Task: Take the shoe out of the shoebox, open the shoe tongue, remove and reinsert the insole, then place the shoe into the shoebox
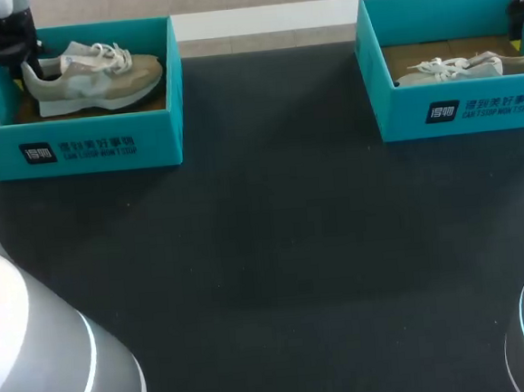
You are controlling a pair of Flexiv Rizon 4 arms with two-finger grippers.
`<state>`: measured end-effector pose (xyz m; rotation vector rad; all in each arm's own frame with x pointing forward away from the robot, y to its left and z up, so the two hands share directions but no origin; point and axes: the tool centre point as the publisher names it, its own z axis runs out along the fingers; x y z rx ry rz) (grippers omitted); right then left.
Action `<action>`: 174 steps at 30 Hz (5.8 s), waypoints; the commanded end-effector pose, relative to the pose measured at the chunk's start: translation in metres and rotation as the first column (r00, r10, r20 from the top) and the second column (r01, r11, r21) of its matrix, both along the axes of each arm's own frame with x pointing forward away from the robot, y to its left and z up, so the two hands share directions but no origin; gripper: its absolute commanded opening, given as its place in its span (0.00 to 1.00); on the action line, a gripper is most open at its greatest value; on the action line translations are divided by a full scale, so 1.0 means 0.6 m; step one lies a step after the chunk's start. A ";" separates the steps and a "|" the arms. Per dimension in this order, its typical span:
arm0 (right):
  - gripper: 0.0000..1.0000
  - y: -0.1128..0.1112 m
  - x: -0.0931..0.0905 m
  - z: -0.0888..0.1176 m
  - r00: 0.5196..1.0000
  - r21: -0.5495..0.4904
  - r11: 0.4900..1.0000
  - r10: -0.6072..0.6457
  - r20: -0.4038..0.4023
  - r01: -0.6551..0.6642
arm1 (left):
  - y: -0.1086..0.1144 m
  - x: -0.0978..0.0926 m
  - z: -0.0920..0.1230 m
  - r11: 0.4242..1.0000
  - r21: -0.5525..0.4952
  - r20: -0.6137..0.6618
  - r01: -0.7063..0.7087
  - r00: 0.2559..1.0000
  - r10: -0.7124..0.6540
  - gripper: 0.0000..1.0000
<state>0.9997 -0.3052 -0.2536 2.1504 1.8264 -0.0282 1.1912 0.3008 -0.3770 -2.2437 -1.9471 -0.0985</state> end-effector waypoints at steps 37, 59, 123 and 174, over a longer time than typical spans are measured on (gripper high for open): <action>1.00 0.001 0.000 0.000 1.000 -0.001 1.000 -0.001 0.002 0.001 | 0.016 -0.040 0.298 0.999 0.015 0.038 -0.044 0.998 0.043 0.00; 1.00 0.001 0.000 0.000 1.000 -0.001 1.000 -0.001 0.002 0.001 | -0.119 -0.218 0.352 0.991 0.035 0.157 -0.126 0.980 0.119 0.00; 1.00 0.001 0.000 0.000 1.000 -0.001 1.000 -0.001 0.002 0.001 | -0.551 -0.735 0.314 1.000 -0.023 0.085 -0.019 0.996 0.021 0.00; 1.00 0.001 0.000 0.000 1.000 -0.001 1.000 -0.001 0.002 0.001 | -0.603 -0.803 -0.029 0.999 -0.048 0.077 -0.019 0.997 0.023 0.17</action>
